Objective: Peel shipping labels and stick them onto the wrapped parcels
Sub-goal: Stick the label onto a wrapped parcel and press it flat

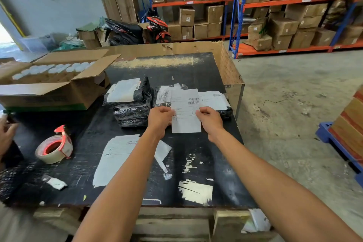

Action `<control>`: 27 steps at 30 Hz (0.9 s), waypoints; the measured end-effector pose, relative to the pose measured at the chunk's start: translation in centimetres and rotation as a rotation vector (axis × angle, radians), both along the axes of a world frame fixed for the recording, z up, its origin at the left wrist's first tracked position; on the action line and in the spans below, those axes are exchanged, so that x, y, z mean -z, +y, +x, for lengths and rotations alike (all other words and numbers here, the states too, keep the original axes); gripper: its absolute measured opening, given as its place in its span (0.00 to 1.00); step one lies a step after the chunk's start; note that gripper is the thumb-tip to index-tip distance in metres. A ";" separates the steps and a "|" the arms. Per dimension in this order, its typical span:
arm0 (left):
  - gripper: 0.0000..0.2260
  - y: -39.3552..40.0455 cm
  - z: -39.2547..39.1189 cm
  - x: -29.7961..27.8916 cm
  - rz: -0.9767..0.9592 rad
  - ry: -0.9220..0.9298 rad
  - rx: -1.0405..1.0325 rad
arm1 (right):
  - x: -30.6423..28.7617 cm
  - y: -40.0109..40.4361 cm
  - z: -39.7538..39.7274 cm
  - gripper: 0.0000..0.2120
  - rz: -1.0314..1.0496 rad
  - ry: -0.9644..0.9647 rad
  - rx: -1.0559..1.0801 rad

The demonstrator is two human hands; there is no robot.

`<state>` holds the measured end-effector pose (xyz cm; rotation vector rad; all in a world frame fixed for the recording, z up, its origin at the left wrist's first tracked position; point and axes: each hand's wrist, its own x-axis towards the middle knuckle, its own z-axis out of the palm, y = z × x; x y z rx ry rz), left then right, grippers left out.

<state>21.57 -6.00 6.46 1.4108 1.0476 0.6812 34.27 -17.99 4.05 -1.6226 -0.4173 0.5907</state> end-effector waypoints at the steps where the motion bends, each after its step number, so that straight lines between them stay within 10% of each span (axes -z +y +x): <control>1: 0.03 0.2 0.1 -0.1 0.024 0.020 -0.006 | -0.3 0.0 0.0 0.03 -0.008 -0.024 0.001; 14: 0.05 8.3 3.5 -5.0 0.522 0.344 -0.036 | -4.3 7.9 3.4 0.17 -0.084 -0.117 0.056; 17: 0.18 10.2 4.3 -5.4 0.635 0.459 0.001 | -4.6 9.8 4.1 0.16 -0.154 -0.197 0.075; 27: 0.13 12.8 6.2 -4.8 0.791 0.681 0.148 | -4.0 13.6 5.0 0.10 -0.331 -0.372 0.078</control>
